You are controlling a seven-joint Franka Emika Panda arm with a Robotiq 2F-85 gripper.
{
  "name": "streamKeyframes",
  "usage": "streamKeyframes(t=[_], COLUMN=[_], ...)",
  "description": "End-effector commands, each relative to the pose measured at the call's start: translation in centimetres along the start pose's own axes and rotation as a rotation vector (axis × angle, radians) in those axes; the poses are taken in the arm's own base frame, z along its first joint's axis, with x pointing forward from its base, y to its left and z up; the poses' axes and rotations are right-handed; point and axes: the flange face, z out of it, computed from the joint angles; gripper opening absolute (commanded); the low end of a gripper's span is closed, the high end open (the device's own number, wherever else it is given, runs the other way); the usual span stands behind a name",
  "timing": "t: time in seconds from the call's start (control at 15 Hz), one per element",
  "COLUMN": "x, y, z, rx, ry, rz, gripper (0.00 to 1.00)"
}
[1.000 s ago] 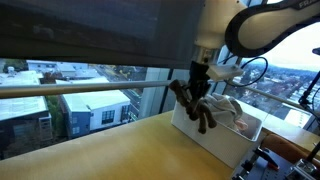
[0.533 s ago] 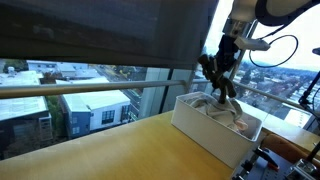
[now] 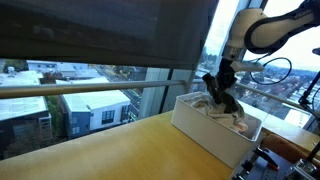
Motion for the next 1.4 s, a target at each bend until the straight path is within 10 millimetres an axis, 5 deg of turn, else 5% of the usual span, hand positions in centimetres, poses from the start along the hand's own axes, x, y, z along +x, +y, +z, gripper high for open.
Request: streamKeyframes(t=[0.0, 0.33, 0.4, 0.47, 0.67, 1.0, 1.33], x=[1.0, 0.0, -0.3, -0.6, -1.8, -3.8, -5.0], y=[0.1, 0.8, 1.1, 1.3, 2.6, 5.6, 8.5], z=[7.3, 15.7, 16.1, 16.1, 13.1, 4.8, -2.6], rx=[0.039, 0.078, 0.085, 0.090, 0.102, 0.116, 0.148], ry=[-0.058, -0.146, -0.158, -0.164, -0.158, -0.078, -0.005], rz=[0.019, 0.049, 0.054, 0.059, 0.064, 0.078, 0.080], gripper=[0.04, 0.04, 0.42, 0.43, 0.63, 0.99, 1.00])
